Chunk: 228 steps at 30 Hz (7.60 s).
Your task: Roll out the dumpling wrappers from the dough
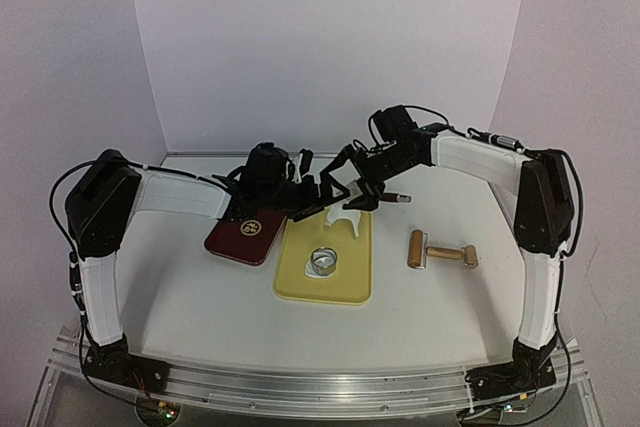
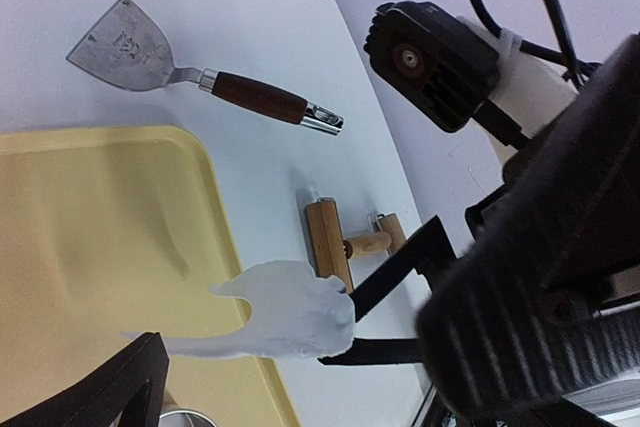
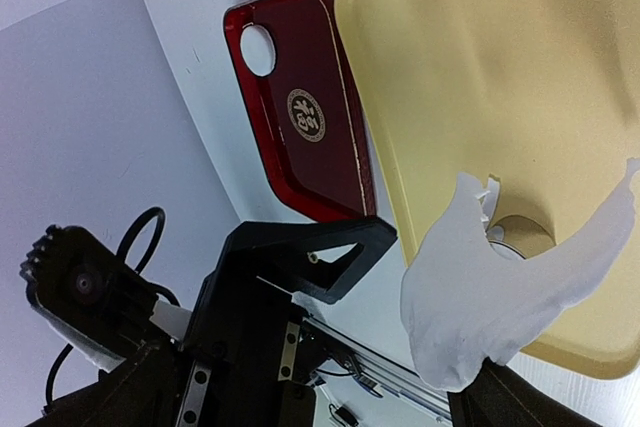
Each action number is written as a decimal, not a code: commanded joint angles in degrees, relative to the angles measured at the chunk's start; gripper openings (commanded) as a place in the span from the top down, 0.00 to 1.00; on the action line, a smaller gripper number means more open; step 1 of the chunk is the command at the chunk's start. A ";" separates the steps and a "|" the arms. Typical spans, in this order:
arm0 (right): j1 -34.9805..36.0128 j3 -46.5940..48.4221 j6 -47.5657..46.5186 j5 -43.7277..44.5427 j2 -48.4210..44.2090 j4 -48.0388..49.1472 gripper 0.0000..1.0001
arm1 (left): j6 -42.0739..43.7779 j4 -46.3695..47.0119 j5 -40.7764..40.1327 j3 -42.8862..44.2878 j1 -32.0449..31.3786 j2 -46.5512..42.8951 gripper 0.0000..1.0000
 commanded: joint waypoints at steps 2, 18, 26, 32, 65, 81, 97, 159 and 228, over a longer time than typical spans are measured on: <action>0.22 2.35 -0.95 -1.04 -0.95 1.26 0.06 | 1.04 -6.31 -0.19 5.68 -0.14 3.51 0.01; 0.21 3.42 -1.09 -2.40 -1.08 1.35 0.06 | 0.45 -18.46 -10.36 10.17 0.02 7.11 0.01; 0.21 3.18 -0.73 -2.24 -1.32 1.67 0.06 | 0.28 -8.25 -8.23 4.25 0.63 3.88 0.01; 0.16 3.67 0.31 -3.30 -1.10 2.87 0.06 | -0.99 -4.97 -6.82 1.57 1.58 3.38 0.00; 0.12 0.72 -2.24 -2.79 -4.23 5.73 0.08 | 0.08 -4.94 -5.96 7.22 4.79 6.11 0.01; 5.18 -3.07 -41.05 22.86 -6.35 -18.40 0.27 | -0.40 -22.78 -14.58 -2.21 4.46 -10.51 0.02; 11.14 3.89 -48.12 27.76 7.62 -23.59 0.48 | -1.88 -34.63 -18.65 -11.26 -3.66 -17.57 0.29; 15.49 15.14 -46.20 30.27 15.17 -30.22 0.92 | -5.06 -36.22 -11.01 -4.45 -5.50 -8.66 0.51; 12.68 14.31 -38.38 30.38 19.68 -34.12 1.00 | -1.54 -37.03 -4.55 1.81 -5.32 1.82 0.51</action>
